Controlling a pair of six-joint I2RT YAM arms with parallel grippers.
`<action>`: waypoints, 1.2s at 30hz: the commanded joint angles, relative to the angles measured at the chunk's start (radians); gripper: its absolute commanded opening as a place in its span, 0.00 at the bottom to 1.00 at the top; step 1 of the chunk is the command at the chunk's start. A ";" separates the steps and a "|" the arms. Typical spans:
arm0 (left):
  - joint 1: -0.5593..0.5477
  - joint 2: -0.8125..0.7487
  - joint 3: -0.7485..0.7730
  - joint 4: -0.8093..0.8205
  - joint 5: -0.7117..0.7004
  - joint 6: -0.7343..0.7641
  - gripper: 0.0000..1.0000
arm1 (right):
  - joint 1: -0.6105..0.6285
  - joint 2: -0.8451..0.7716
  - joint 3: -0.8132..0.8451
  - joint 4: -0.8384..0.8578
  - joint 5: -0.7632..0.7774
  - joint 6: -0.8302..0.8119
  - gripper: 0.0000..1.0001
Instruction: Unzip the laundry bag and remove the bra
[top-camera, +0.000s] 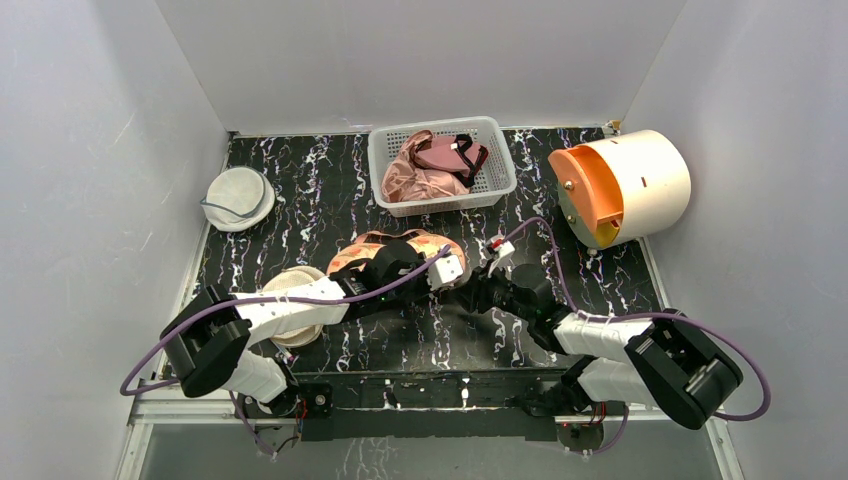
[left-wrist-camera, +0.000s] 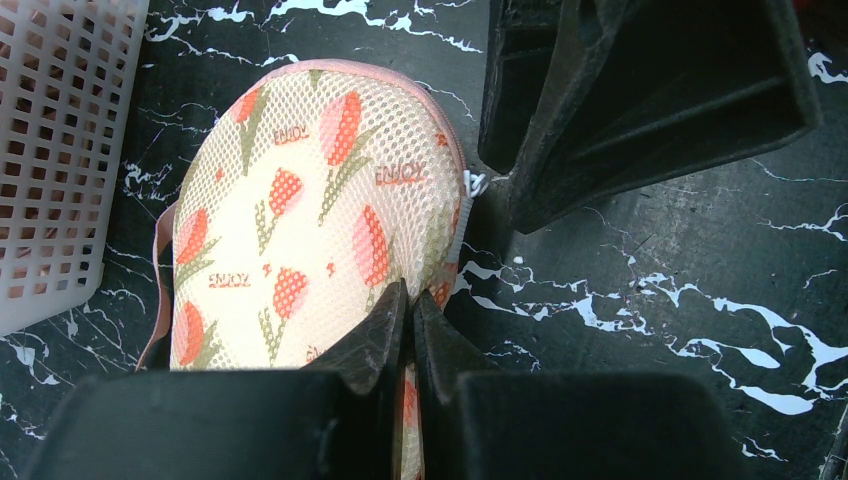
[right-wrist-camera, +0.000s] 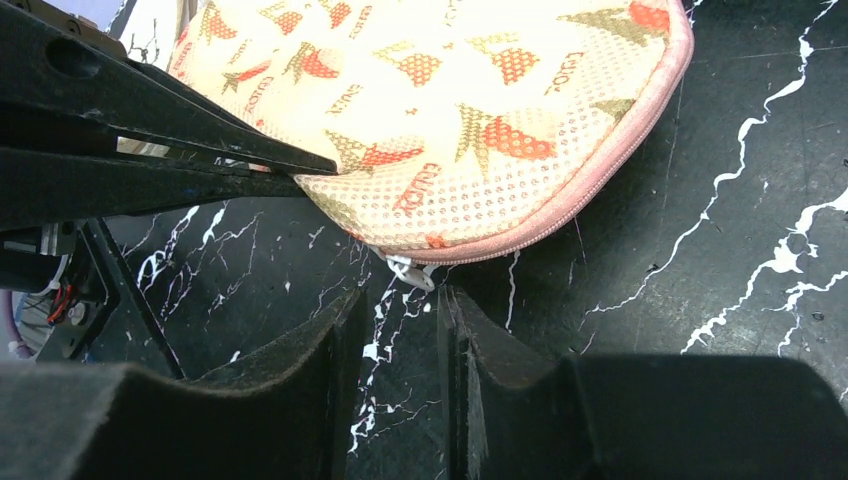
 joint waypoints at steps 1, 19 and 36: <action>-0.005 -0.042 0.030 0.003 0.016 -0.006 0.00 | 0.009 0.016 0.041 0.098 0.026 -0.007 0.30; -0.005 -0.042 0.034 0.000 0.029 -0.007 0.00 | 0.025 0.062 0.059 0.143 0.086 0.015 0.20; -0.006 -0.079 0.020 0.011 0.046 -0.002 0.00 | 0.025 0.047 0.056 0.096 0.148 -0.011 0.00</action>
